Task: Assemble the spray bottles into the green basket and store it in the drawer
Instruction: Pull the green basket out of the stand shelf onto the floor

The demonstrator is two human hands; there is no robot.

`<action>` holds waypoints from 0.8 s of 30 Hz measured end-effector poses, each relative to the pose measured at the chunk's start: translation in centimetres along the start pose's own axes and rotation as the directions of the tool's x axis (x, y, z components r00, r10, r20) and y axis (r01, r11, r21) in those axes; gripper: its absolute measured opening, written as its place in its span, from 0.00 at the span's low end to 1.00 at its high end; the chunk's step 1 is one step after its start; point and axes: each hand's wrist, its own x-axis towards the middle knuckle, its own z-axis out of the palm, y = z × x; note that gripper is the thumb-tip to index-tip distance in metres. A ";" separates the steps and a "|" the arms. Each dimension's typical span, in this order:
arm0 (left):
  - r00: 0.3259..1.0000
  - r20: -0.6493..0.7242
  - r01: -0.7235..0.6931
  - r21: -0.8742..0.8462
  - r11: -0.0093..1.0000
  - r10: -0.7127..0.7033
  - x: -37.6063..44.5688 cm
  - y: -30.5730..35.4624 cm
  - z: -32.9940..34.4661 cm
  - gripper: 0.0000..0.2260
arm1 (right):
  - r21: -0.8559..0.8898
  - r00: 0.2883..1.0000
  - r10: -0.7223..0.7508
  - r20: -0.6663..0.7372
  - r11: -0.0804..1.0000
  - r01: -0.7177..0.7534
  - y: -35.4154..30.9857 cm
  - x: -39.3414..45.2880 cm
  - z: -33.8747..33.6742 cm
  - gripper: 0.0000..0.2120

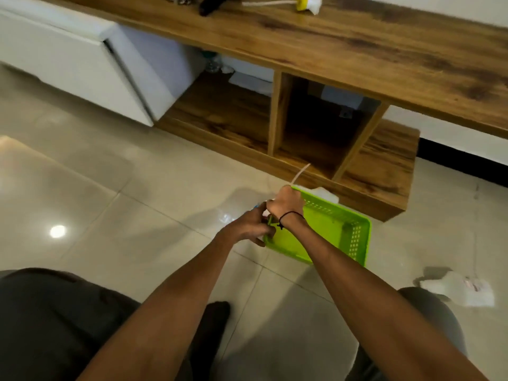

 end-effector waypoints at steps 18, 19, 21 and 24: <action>0.948 -0.242 0.206 -0.032 0.978 -0.208 -6.5 -15.4 -12.1 0.27 | 0.156 0.963 -0.053 0.266 0.988 0.011 -12.1 -5.6 17.2 0.09; 0.945 -0.248 0.214 -0.023 0.977 -0.213 -6.2 -16.0 -12.6 0.26 | 0.165 0.962 -0.044 0.271 0.986 -0.002 -12.4 -5.6 17.9 0.09; 0.941 -0.256 0.224 -0.013 0.974 -0.220 -5.7 -17.0 -13.3 0.26 | 0.177 0.963 -0.028 0.268 0.984 -0.020 -12.8 -5.5 18.9 0.08; 0.936 -0.285 0.219 0.017 0.976 -0.205 -5.1 -18.3 -14.4 0.24 | 0.188 0.964 -0.017 0.265 0.982 -0.034 -13.7 -5.3 20.4 0.09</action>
